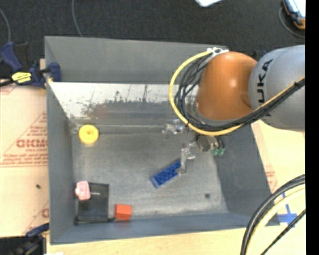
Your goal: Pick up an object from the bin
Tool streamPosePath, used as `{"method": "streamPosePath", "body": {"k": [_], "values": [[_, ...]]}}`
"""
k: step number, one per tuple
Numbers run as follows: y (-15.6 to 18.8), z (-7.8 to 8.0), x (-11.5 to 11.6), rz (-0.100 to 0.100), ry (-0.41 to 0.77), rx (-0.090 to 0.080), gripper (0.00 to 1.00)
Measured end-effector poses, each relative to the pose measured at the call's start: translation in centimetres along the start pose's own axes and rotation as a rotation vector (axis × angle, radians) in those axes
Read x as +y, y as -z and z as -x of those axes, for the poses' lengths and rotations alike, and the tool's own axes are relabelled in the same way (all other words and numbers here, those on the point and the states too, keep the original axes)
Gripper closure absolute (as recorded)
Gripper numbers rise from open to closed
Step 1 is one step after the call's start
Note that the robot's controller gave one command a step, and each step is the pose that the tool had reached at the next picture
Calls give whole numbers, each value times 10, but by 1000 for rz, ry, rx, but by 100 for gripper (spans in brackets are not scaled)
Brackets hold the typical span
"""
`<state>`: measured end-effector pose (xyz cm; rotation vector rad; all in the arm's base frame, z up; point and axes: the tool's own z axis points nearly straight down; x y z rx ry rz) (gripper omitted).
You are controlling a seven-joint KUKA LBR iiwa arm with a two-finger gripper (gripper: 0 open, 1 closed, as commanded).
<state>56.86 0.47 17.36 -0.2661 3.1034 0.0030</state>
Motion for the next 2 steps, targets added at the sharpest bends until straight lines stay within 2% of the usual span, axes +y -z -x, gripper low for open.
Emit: {"method": "streamPosePath", "body": {"k": [1,2], "values": [[0,0,0,0,0,0,0],[-92,-29,-6,-1,108,-3,0]]}}
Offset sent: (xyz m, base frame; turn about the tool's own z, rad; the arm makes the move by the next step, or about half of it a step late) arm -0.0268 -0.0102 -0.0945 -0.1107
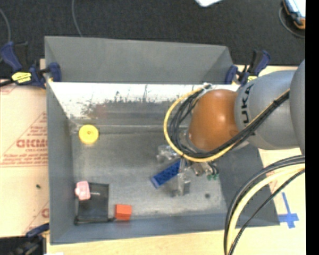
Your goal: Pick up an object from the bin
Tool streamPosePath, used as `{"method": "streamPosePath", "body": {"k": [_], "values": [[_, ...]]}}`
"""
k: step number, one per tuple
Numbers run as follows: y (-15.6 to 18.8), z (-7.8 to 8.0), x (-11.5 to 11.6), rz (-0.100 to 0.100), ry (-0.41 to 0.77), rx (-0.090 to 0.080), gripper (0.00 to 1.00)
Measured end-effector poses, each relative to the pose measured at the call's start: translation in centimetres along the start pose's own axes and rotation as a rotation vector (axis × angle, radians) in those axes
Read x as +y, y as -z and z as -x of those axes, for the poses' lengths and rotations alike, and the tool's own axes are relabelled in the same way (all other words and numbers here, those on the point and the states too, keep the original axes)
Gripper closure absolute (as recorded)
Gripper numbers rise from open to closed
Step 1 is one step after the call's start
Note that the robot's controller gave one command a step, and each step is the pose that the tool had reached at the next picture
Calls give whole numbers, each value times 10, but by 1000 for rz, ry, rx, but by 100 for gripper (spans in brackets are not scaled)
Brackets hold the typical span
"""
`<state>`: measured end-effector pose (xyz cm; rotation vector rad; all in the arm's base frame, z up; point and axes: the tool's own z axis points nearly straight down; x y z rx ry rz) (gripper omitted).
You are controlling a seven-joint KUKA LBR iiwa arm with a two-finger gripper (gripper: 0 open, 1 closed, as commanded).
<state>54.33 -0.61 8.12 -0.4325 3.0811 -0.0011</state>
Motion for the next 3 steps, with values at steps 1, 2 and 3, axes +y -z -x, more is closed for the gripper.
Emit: {"method": "streamPosePath", "body": {"k": [1,2,3], "values": [[-11,9,-12,0,28,-2,100],[-11,9,-12,0,28,-2,100],[96,23,-13,-1,27,-5,100]]}}
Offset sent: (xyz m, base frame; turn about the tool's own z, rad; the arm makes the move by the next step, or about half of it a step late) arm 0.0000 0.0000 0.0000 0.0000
